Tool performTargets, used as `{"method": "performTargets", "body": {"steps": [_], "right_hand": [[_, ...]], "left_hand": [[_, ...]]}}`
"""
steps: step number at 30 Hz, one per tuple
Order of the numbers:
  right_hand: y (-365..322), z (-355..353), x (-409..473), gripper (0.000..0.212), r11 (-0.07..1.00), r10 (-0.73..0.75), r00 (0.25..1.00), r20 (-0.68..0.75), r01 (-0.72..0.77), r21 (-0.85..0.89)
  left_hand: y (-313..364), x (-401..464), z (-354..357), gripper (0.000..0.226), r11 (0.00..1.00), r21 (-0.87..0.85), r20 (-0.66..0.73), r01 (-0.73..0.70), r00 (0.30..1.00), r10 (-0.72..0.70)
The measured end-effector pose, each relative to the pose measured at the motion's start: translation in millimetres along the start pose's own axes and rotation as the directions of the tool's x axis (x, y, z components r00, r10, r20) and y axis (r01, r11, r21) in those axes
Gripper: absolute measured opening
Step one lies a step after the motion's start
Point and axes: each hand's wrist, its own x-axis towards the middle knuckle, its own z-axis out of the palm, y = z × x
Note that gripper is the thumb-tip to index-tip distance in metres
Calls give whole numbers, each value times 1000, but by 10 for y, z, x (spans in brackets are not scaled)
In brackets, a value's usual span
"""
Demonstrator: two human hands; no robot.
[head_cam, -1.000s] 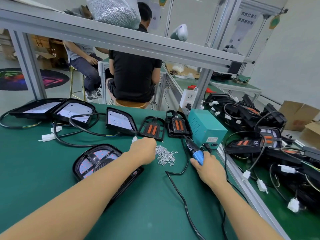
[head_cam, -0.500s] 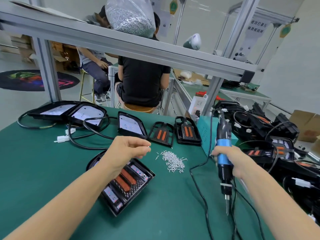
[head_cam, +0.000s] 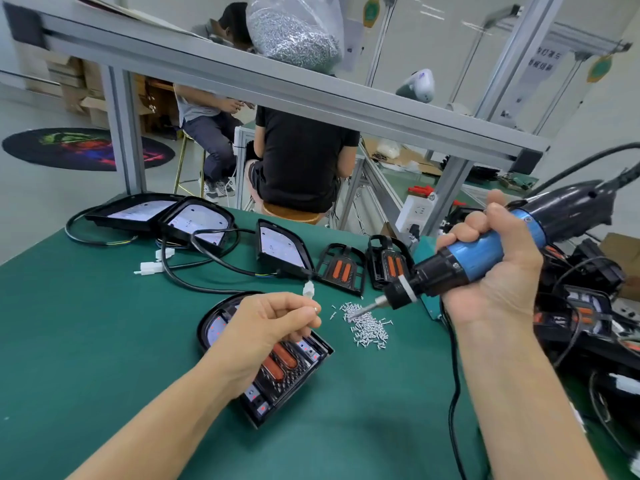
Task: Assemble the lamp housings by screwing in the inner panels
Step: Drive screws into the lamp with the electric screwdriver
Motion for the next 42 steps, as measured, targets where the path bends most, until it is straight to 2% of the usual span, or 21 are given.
{"method": "performTargets", "body": {"steps": [4,12,26,33,38,42], "right_hand": [[184,149,-112,18,999,-49,998,30,49,23],[335,267,-195,14,991,-129,988,85,131,-16],[389,282,-214,14,993,-114,990,84,115,-15],[403,265,-230,15,993,-111,989,97,115,-30],[436,269,-247,16,987,-143,983,118,150,-57],[482,287,-234,19,985,-163,983,79,167,-44]], "left_hand": [[-19,-72,-7,15,996,-84,10,0,1000,1],[-53,-131,-51,15,990,-139,5,-4,1000,5],[-62,-147,-53,18,991,-135,-11,23,1000,-25],[-97,-154,-35,15,981,-191,-13,26,1000,-29],[-114,-144,-36,12,987,-154,-66,-43,997,33],[-119,-105,-48,6,990,-109,-124,-91,989,77]]}}
